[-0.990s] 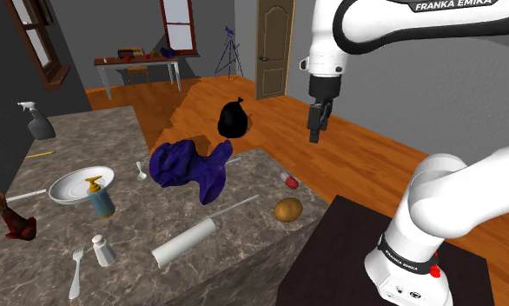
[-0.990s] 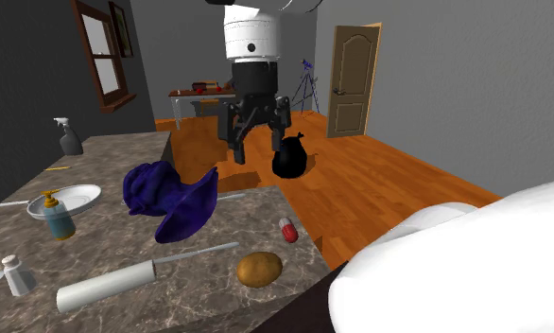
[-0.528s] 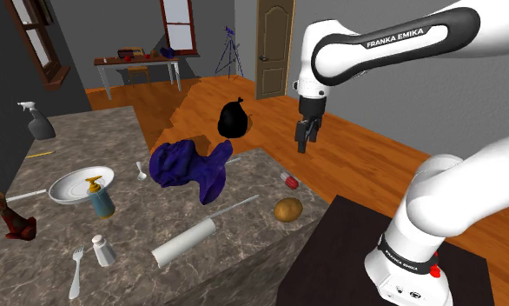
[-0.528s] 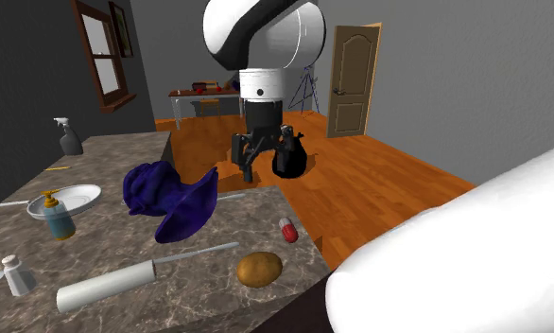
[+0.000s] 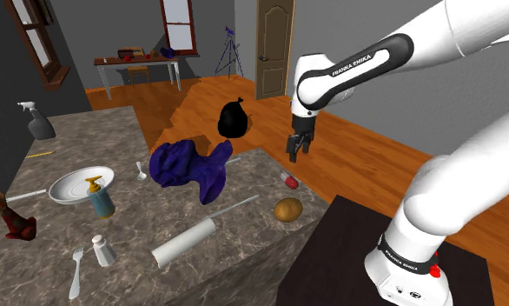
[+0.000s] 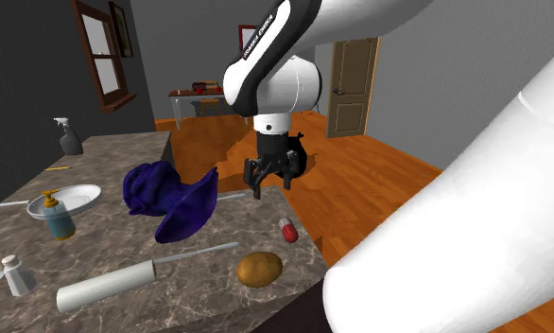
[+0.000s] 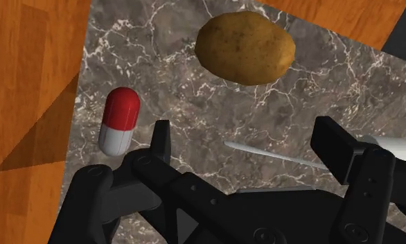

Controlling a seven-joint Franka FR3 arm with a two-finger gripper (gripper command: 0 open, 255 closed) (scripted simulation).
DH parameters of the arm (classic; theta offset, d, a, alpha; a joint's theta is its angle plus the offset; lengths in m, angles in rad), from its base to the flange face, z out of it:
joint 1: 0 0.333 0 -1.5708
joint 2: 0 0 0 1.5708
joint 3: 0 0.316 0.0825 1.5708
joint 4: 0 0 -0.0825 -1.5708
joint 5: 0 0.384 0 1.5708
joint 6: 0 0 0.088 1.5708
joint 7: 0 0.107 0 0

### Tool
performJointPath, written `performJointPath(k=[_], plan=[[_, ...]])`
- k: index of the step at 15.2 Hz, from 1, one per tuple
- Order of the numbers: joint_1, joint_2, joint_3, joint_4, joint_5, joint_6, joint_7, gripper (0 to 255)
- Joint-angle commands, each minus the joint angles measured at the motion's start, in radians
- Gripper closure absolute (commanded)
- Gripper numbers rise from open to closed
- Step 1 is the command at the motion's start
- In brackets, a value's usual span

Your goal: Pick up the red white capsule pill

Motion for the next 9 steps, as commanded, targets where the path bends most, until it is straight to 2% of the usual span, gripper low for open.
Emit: performJointPath(k=[1,9], plan=[[-0.011,0.074,-0.016,0.004,0.003,0.074,-0.006,0],[-0.048,0.379,-0.079,0.082,0.059,0.305,-0.058,0]])
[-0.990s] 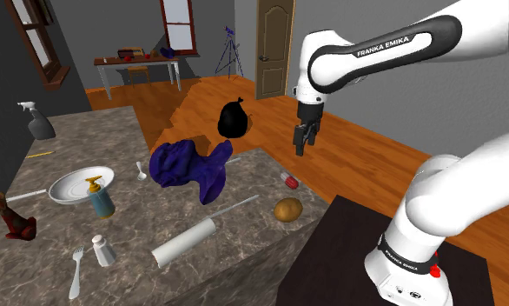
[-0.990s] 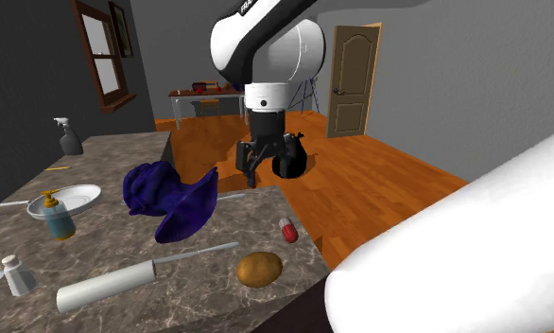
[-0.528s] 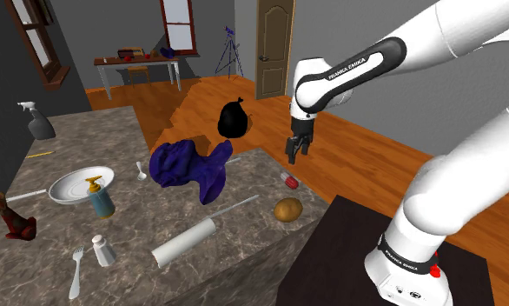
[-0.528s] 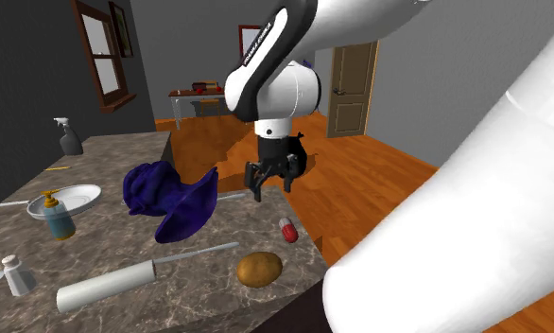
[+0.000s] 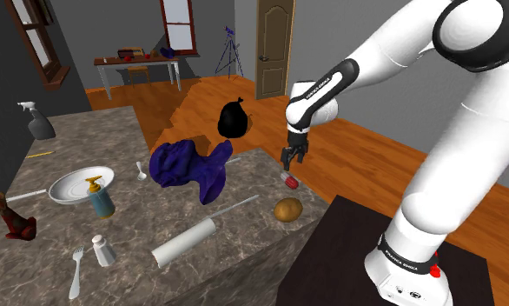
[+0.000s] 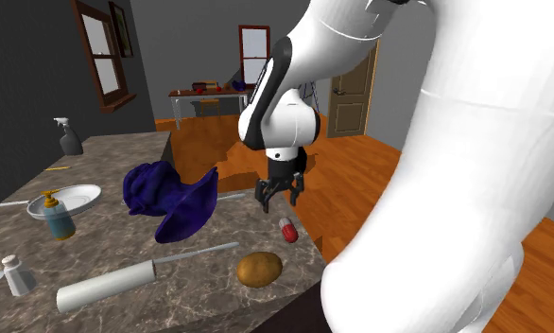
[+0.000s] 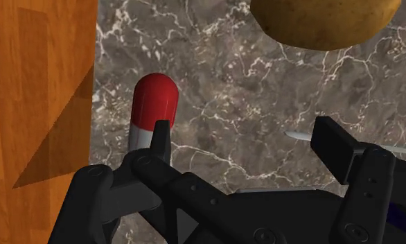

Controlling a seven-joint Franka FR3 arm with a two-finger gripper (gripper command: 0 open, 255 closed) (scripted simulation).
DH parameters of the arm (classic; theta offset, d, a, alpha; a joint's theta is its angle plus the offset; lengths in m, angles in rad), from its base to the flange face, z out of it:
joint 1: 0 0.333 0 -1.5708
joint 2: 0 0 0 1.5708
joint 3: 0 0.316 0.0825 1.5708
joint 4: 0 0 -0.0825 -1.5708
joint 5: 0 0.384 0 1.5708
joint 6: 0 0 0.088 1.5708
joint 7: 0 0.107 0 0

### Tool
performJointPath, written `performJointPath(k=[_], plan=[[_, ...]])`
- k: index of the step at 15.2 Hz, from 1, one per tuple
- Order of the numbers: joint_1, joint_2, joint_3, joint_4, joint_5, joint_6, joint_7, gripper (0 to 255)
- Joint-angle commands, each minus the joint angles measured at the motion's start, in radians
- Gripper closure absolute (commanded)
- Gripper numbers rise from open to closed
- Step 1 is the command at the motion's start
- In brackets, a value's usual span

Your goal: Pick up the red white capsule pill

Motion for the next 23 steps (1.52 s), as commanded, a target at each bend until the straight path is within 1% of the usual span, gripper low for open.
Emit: performJointPath(k=[1,5,9,17,19,20,23], plan=[[-0.010,0.083,-0.013,0.031,0.025,0.054,-0.020,0],[-0.037,0.242,-0.025,0.105,0.092,0.136,-0.068,0],[-0.079,0.397,-0.018,0.197,0.163,0.196,-0.116,0],[-0.103,0.505,0.013,0.220,0.207,0.280,-0.153,0],[-0.103,0.505,0.013,0.220,0.207,0.280,-0.153,0],[-0.103,0.506,0.013,0.221,0.208,0.280,-0.153,255],[-0.103,0.505,0.013,0.220,0.207,0.280,-0.153,255]])
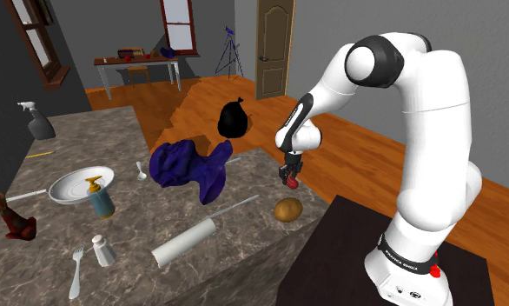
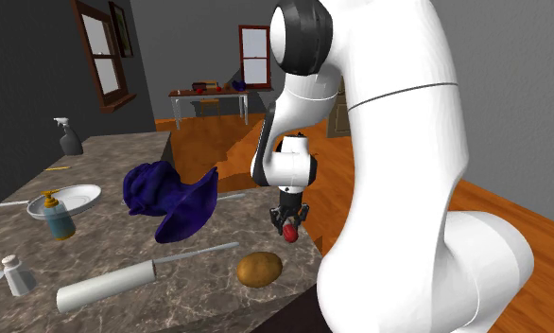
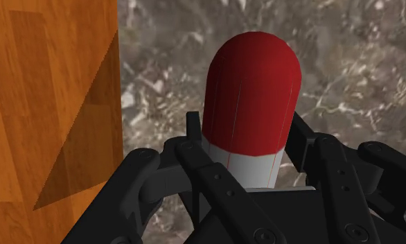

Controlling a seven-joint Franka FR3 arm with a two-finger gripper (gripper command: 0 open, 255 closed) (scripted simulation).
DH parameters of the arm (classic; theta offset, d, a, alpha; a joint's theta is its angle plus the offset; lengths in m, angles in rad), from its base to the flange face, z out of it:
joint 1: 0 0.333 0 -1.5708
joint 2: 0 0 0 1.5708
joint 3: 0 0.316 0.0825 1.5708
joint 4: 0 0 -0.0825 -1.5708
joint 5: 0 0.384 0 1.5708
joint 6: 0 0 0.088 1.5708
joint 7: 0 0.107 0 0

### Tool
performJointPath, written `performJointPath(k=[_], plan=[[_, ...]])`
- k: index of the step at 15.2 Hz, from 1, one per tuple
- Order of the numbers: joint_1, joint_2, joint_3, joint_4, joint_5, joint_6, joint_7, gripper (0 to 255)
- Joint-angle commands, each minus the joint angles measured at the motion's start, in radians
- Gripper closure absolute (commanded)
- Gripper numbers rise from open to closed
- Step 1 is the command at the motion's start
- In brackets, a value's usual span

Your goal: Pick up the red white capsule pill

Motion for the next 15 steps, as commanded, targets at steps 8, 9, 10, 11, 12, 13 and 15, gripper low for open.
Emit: performJointPath(k=[8,9,10,11,12,13,15], plan=[[0.006,-0.026,-0.008,-0.007,-0.010,-0.021,0.008,255],[0.009,-0.039,-0.012,-0.009,-0.016,-0.031,0.013,255],[0.012,-0.052,-0.016,-0.012,-0.021,-0.042,0.017,255],[0.015,-0.065,-0.020,-0.014,-0.027,-0.053,0.022,255],[0.017,-0.079,-0.024,-0.016,-0.032,-0.064,0.026,255],[0.020,-0.092,-0.027,-0.018,-0.038,-0.075,0.031,255],[0.025,-0.117,-0.034,-0.021,-0.049,-0.097,0.040,255]])
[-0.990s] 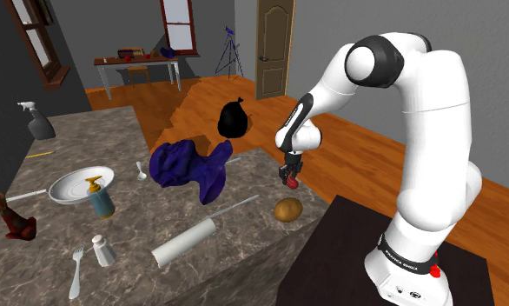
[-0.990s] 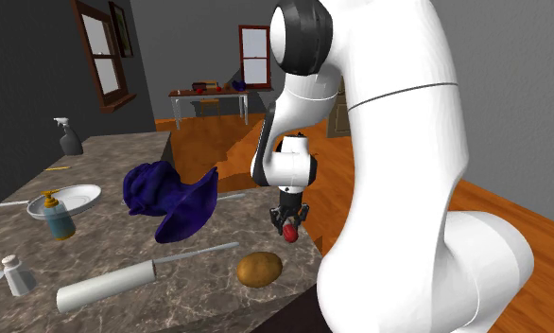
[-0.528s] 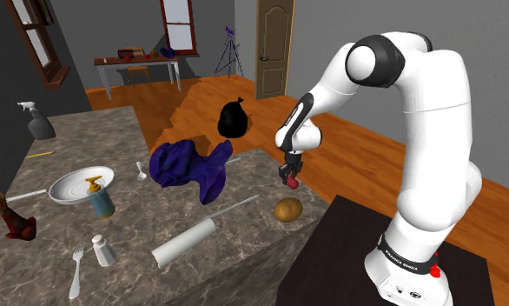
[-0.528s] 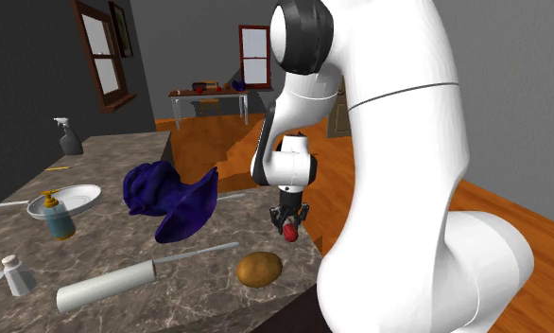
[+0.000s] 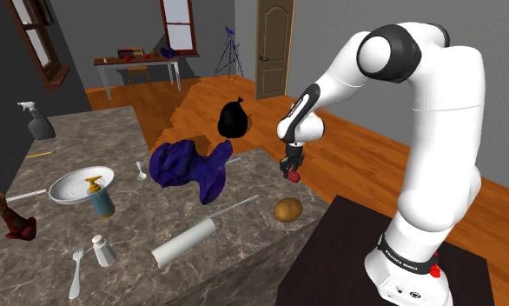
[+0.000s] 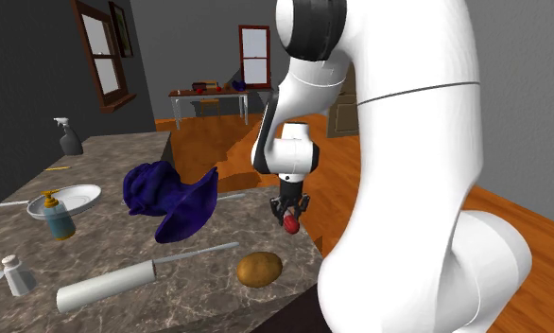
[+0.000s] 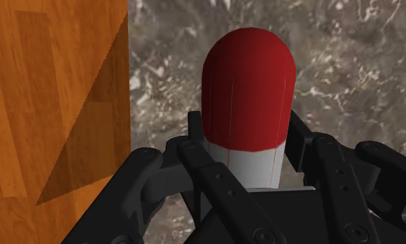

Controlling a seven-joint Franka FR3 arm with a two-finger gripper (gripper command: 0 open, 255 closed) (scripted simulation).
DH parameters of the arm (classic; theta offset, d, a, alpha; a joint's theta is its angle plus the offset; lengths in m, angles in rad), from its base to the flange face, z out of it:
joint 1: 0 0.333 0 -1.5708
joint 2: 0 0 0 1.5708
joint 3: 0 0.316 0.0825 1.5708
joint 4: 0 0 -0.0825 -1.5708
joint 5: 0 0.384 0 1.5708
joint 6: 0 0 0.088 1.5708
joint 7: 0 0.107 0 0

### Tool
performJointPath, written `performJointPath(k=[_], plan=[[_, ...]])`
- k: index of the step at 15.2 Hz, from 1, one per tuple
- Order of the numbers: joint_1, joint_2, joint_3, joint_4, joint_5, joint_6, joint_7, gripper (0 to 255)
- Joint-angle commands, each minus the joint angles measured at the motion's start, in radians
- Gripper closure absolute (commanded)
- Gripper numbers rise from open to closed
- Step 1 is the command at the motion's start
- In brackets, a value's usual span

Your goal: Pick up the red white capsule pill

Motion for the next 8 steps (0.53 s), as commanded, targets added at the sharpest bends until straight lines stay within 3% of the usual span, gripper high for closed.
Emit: performJointPath(k=[1,8], plan=[[0.006,-0.028,-0.007,-0.002,-0.013,-0.025,0.011,255],[0.014,-0.091,-0.021,-0.004,-0.042,-0.085,0.035,255]])
